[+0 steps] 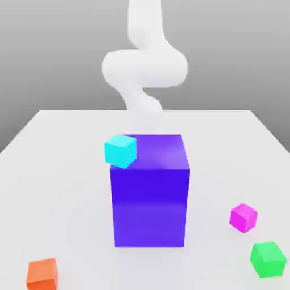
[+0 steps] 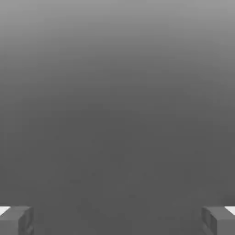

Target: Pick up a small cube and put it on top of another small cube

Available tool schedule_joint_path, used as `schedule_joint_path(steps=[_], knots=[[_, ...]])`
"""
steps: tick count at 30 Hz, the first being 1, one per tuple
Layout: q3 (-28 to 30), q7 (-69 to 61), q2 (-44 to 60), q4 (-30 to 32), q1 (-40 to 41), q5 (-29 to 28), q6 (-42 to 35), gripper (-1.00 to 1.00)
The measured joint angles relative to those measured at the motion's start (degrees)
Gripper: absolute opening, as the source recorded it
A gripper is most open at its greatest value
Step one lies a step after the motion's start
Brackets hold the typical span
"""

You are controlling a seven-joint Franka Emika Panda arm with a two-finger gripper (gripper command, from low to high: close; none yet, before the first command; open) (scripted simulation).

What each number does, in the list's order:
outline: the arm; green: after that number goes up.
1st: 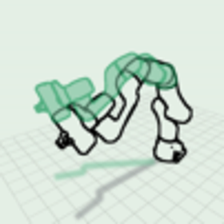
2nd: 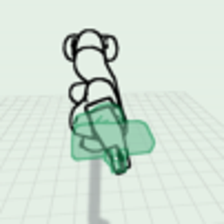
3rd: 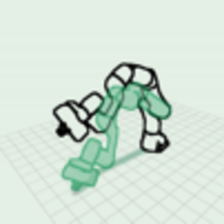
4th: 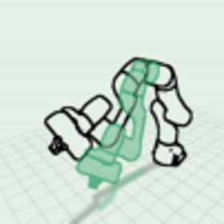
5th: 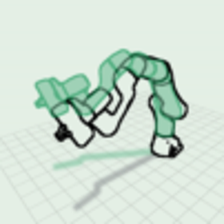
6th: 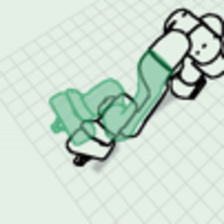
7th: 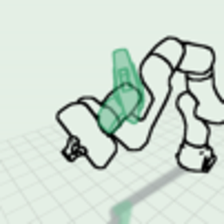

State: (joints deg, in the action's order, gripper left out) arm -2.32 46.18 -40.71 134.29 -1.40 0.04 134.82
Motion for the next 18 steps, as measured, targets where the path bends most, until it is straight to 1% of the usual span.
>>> schedule_joint_path(steps=[11, 16, 18], knots=[[-10.75, 2.72, 23.13, 11.28, -6.98, -1.42, 13.74, 0.0], [-15.64, 4.7, 33.56, 16.31, -9.96, -3.13, 19.84, 0.0], [-17.32, 5.87, 37.79, 18.31, -12.31, -4.3, 22.24, 0.0]])
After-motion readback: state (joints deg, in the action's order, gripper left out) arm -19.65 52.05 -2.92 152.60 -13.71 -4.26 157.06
